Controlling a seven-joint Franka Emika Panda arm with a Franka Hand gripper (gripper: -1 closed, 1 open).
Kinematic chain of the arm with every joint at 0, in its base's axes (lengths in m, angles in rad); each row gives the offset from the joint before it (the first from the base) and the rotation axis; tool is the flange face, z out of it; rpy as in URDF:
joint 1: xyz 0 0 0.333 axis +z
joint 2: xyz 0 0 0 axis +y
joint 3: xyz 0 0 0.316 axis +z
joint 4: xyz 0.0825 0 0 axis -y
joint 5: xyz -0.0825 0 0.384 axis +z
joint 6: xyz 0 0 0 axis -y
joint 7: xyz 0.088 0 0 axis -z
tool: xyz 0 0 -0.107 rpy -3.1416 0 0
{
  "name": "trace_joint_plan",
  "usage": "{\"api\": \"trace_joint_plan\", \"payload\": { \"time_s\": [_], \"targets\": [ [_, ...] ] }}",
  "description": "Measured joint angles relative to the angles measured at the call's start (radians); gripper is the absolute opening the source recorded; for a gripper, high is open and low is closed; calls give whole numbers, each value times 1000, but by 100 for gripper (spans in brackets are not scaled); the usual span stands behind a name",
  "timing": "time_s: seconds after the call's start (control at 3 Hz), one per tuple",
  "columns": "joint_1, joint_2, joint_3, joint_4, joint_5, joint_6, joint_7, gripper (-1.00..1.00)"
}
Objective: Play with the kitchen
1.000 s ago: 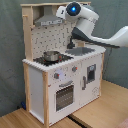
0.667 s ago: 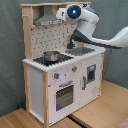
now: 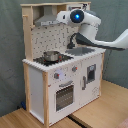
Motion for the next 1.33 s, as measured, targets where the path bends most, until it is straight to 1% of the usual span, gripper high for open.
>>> {"api": "trace_joint_plan", "payload": {
  "time_s": [0.67,1.33],
  "targets": [
    [126,-2,-64,-177,-42,137,5,100],
    [264,-6,-138,-362,-97,281,18,100]
  ]
}}
